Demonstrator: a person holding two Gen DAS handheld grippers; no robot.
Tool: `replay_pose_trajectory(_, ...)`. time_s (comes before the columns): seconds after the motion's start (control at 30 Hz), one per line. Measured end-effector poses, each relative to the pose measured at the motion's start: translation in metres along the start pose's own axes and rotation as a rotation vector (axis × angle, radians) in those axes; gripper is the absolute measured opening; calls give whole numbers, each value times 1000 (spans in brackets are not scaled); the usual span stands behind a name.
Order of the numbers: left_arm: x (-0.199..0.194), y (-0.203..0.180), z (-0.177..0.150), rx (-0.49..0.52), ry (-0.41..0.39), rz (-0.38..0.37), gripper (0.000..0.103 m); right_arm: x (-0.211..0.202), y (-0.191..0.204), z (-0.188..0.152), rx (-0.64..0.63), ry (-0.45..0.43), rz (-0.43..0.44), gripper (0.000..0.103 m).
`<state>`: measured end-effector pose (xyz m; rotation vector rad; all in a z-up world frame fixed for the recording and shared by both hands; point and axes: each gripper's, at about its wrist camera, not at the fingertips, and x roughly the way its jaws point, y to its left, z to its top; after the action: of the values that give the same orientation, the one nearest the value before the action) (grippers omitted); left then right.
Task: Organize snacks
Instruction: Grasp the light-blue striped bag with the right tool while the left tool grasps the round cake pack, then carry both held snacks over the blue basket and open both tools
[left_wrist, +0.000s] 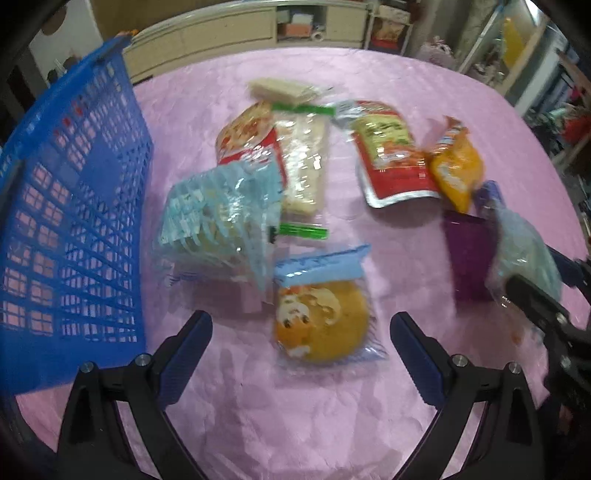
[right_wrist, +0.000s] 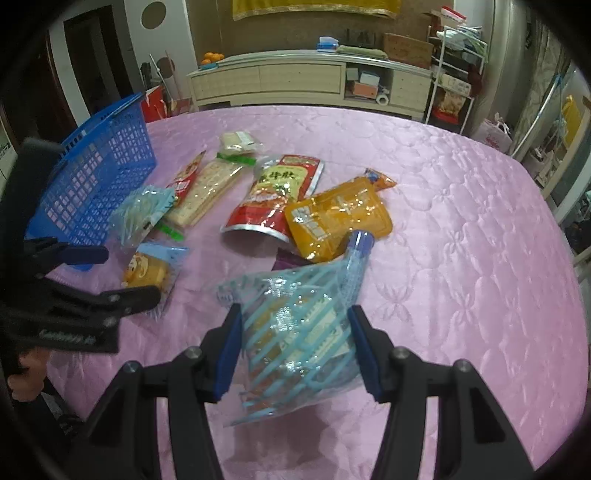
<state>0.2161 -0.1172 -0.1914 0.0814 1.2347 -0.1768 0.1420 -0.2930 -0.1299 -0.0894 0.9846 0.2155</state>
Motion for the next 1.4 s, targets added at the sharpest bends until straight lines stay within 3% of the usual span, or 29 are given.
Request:
replay_pose_trajectory(0.17,17,4,4,-11,33,-14,97,2,-2,1,13,-15,4,60)
replay_pose_trajectory(0.27,20,-3,5,31,21,-21,82,3,-3,2,16,-14,2,61)
replay_pose_trajectory(0.33,14,-12,4,73,8,-45,54,3,-4,3,19,-12,1,61)
replay_pose_trajectory(0.37,13,-15,4,84,7,-52,52,3,-5,3,26,-10,3,61)
replay_pose_trajectory(0.57,-4,-19,-7,94,-24,-92,52,-6,-7,3,67,14,12,60)
replay_pose_trajectory(0.7,-37,-16,-15,98,-90,-103,51,-20,-2,6,71,14,20,60)
replay_pose_trajectory(0.97,-113,-5,-25,112,-247,-115,51,-73,31,26,35,-79,24,60)
replay_pose_trajectory(1.2,-170,34,-25,98,-357,-101,51,-108,66,45,-4,-146,53,60)
replay_pose_trajectory(1.4,-191,71,-29,84,-401,-46,51,-120,108,70,-63,-195,75,60)
